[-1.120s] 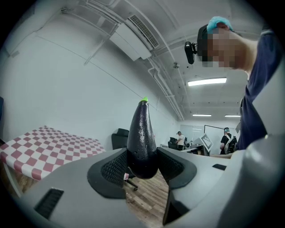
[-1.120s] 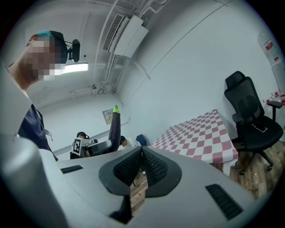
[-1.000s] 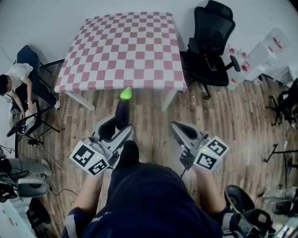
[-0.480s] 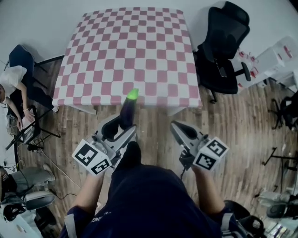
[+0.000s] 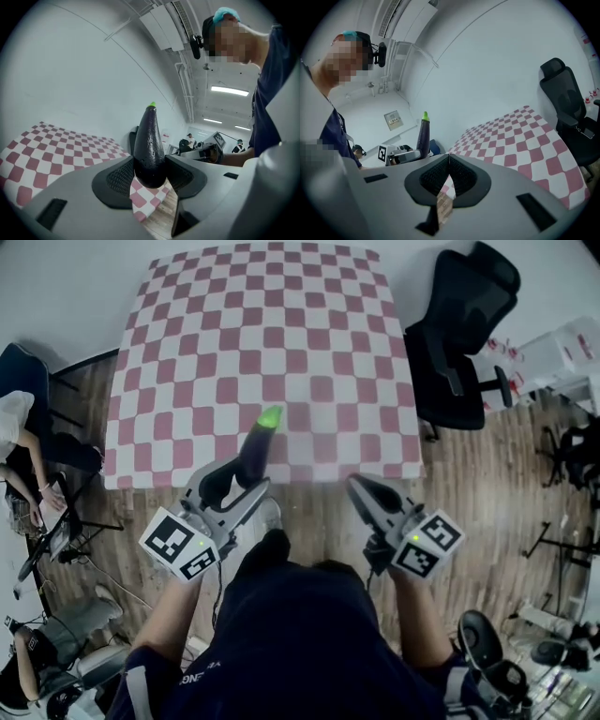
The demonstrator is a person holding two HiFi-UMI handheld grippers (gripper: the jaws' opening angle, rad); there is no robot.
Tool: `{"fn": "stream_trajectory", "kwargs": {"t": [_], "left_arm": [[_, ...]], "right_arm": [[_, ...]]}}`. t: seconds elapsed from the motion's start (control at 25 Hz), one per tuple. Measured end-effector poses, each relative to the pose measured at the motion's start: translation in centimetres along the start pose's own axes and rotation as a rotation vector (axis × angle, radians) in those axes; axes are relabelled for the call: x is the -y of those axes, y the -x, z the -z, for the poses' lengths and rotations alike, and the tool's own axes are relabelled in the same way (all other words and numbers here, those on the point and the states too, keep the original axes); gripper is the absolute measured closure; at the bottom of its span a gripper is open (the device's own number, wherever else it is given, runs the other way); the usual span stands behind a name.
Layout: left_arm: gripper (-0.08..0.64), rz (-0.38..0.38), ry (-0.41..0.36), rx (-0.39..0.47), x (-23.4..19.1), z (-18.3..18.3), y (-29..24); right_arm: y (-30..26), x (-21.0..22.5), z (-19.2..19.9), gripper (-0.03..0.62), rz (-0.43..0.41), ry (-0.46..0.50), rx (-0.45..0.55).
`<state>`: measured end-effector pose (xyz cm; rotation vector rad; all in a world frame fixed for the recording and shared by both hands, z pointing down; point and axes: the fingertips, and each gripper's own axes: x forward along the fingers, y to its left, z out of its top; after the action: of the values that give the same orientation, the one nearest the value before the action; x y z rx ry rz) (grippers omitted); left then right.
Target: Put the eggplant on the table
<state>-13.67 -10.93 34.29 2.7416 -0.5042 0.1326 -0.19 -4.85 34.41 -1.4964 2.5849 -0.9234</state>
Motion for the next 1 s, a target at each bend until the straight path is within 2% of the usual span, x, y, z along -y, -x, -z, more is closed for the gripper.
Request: {"fn": "stream_trajectory", "kwargs": {"t": [0.2, 0.44, 0.6, 1.0], "left_arm": [[0.331, -0.005, -0.003, -0.044, -3.4, 0.7, -2.0], [0.331, -0.011, 0.026, -0.084, -5.1, 1.3, -6.4], [0.331, -0.057, 0.033, -0.106, -6.3, 2.2, -9.0], [0.331, -0.15, 0.061, -0.217, -8.8, 7.0, -14.6]], "right_arm": [[-1.6, 2.1, -0.6, 0.575, 0.034, -0.016, -0.01], [-2.4, 6.2, -1.9, 0.575, 0.033, -0.037, -0.031], [-3.0, 8.9, -2.5, 0.575, 0.016, -0.026, -0.049], [-4.2, 14.4, -1.5, 0.575, -0.029, -0.058, -0.132]]}}
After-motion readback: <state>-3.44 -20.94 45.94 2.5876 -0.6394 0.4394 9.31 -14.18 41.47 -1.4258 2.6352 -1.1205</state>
